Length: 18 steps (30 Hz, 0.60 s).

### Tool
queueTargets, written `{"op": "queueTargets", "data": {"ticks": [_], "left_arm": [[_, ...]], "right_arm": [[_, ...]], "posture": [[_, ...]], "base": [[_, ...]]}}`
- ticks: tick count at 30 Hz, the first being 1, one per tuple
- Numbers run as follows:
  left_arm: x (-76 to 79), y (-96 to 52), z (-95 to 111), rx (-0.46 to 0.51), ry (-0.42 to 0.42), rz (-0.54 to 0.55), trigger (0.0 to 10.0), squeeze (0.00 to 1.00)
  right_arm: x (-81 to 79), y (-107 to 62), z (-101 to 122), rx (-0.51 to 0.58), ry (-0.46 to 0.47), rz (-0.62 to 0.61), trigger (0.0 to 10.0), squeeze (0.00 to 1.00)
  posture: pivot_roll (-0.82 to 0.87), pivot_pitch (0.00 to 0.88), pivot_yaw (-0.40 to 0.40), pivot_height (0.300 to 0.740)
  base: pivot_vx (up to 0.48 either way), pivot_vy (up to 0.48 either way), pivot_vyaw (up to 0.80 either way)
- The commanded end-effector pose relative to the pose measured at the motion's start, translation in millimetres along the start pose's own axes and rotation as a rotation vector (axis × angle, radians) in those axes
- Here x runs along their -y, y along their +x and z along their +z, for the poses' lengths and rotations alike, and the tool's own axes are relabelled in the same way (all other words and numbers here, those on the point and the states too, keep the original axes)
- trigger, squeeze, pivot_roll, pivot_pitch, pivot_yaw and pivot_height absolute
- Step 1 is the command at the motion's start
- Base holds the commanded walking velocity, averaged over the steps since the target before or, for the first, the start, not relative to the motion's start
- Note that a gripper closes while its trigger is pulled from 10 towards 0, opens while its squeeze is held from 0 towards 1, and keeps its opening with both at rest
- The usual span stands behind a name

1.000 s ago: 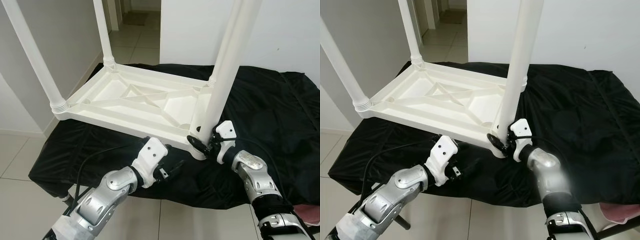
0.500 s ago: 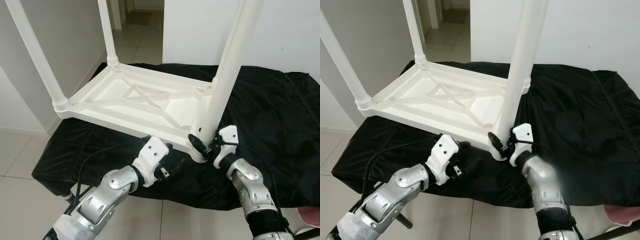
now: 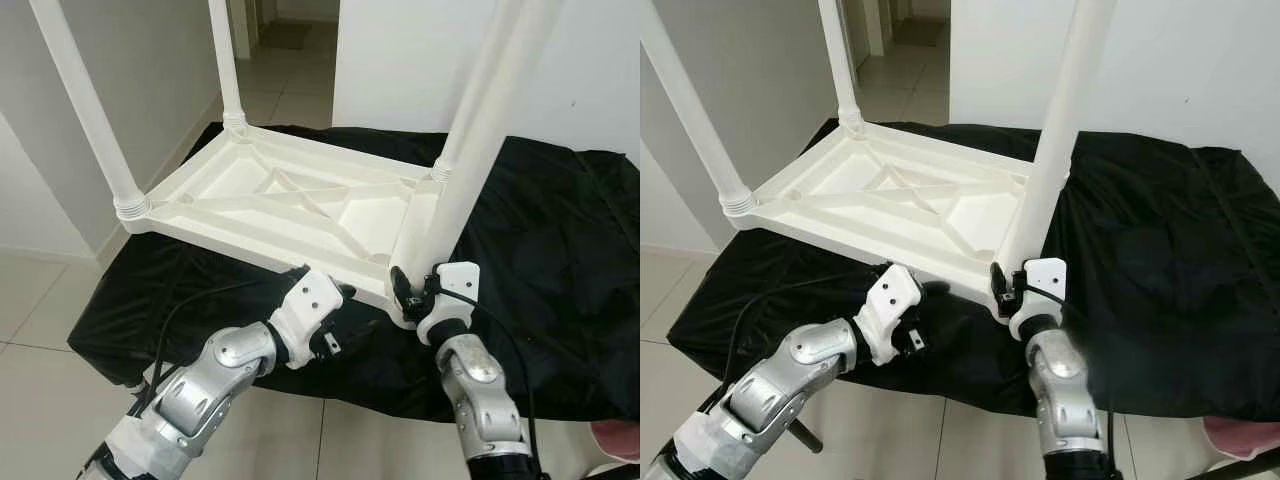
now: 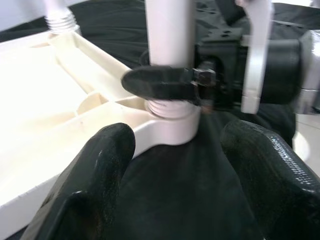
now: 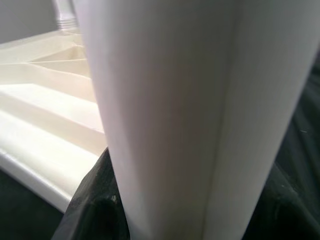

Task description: Building children table

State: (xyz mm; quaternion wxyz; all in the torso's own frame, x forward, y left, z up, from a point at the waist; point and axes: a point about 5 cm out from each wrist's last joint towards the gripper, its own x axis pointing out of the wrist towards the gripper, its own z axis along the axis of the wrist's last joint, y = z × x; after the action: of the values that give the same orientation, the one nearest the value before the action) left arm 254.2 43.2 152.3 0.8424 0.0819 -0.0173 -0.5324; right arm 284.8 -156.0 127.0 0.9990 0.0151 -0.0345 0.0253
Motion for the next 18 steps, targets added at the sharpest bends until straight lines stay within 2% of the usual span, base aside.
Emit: {"op": "queueTargets", "data": {"ticks": [1, 4, 7, 8, 13, 14, 15, 16, 17, 18], "left_arm": [[0.4, 0.0, -2.7, -0.01, 0.002, -0.006, 10.0, 0.0], [0.5, 1.5, -2.0, -0.005, 0.001, -0.012, 10.0, 0.0], [-0.8, 1.5, -1.6, -0.002, -0.001, -0.016, 10.0, 0.0], [-1.0, 1.9, -1.3, 0.001, -0.003, -0.018, 10.0, 0.0], [1.5, 3.5, -1.6, 0.004, -0.004, -0.026, 10.0, 0.0], [2.2, 4.1, -1.3, 0.005, -0.005, -0.025, 10.0, 0.0], [2.6, 4.5, -1.1, 0.008, -0.006, -0.023, 10.0, 0.0], [2.6, 4.5, -1.1, 0.008, -0.006, -0.023, 10.0, 0.0], [2.5, 4.6, -0.9, 0.009, -0.006, -0.02, 10.0, 0.0], [2.0, 4.5, -0.5, 0.011, -0.007, -0.016, 10.0, 0.0]], "right_arm": [[3.4, -3.4, -0.7, -0.011, 0.006, -0.058, 10.0, 0.0], [-7.7, -5.1, 2.9, -0.008, 0.004, -0.18, 10.0, 0.0], [-6.5, -4.5, 4.9, -0.002, 0.007, -0.204, 10.0, 0.0], [-3.8, -4.5, 5.8, -0.004, 0.015, -0.21, 10.0, 1.0], [-1.4, -3.3, 11.5, 0.027, 0.013, -0.162, 10.0, 1.0], [-1.4, -1.5, 13.7, 0.034, 0.017, -0.115, 10.0, 1.0], [-1.2, 0.7, 17.5, 0.055, 0.0, -0.055, 10.0, 0.3], [-1.2, 0.7, 17.5, 0.055, 0.0, -0.055, 10.0, 0.3], [-0.6, 2.6, 19.8, 0.065, -0.001, -0.005, 10.0, 0.0], [0.7, 5.4, 22.8, 0.075, -0.019, 0.072, 10.0, 0.0]], "posture": [[-0.03, 0.008, 0.002, 0.74], [-0.04, 0.015, 0.004, 0.74], [-0.05, 0.017, 0.004, 0.74], [-0.05, 0.019, 0.004, 0.74], [-0.03, 0.007, -0.004, 0.74], [-0.02, 0.005, -0.008, 0.74], [-0.02, 0.003, -0.013, 0.74], [-0.02, 0.003, -0.013, 0.74], [-0.02, 0.003, -0.013, 0.74], [-0.02, 0.003, -0.016, 0.74]], "base": [[0.0, 0.0, 0.0], [0.0, 0.0, 0.0], [0.0, 0.0, 0.0], [0.0, 0.0, 0.0], [0.0, 0.0, 0.0], [0.0, 0.0, 0.0], [0.0, 0.0, 0.0], [0.0, 0.0, 0.0], [0.0, 0.0, 0.0], [0.0, 0.0, 0.0]]}}
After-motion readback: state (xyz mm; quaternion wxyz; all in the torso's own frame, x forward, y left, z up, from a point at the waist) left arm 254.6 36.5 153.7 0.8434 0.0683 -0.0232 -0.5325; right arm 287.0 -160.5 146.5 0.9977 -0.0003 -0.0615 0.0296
